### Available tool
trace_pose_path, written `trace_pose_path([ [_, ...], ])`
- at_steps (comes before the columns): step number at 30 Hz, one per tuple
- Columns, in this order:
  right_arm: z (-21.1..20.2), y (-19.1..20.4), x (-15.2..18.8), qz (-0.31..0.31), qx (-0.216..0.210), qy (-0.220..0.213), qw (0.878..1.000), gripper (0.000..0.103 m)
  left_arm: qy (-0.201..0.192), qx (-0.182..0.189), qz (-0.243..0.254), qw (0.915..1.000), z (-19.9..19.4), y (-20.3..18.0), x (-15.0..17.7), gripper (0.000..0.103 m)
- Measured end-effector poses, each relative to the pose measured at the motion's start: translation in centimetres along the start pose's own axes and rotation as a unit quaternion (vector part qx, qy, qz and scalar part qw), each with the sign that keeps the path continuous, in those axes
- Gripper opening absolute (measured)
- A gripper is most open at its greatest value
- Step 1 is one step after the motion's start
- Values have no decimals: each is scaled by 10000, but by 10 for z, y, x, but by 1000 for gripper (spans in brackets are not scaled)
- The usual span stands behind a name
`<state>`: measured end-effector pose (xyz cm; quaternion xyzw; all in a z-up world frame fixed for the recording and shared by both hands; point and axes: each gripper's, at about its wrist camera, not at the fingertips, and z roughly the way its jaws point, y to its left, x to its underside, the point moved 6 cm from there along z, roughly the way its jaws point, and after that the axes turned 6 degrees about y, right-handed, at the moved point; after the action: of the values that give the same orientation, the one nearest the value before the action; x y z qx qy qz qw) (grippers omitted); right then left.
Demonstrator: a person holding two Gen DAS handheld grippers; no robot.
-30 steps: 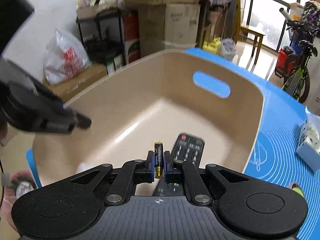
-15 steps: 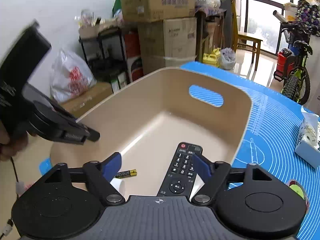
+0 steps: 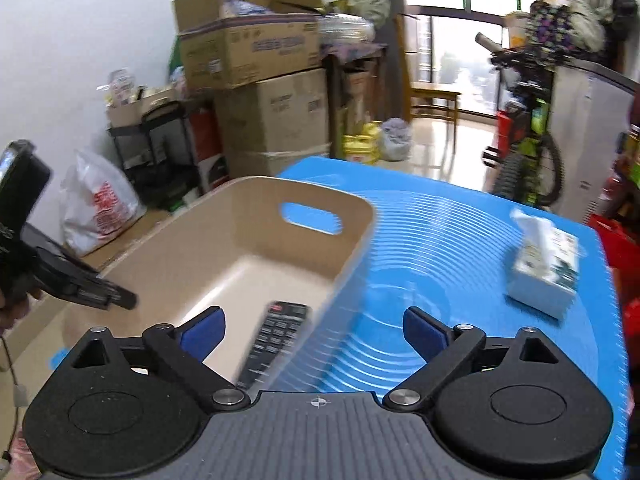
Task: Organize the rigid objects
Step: 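Move the right gripper back toward the tape roll and keys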
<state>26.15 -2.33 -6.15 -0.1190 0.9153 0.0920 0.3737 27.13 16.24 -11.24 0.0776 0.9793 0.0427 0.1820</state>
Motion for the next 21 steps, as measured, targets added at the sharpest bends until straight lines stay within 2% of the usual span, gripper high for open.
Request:
trace_pose_path([
  [7,5,-68,41,614,527,306,9963,99,5,-3,2,10000,0,-1,0,9],
  [15,35,-128,89,1197,1115,775,9835,99,10,-14,19,10000,0,-1,0,9],
  [21,44,-145,88,1202,1253,681,9825,99,8,-13,17,10000,1,-2,0,9],
])
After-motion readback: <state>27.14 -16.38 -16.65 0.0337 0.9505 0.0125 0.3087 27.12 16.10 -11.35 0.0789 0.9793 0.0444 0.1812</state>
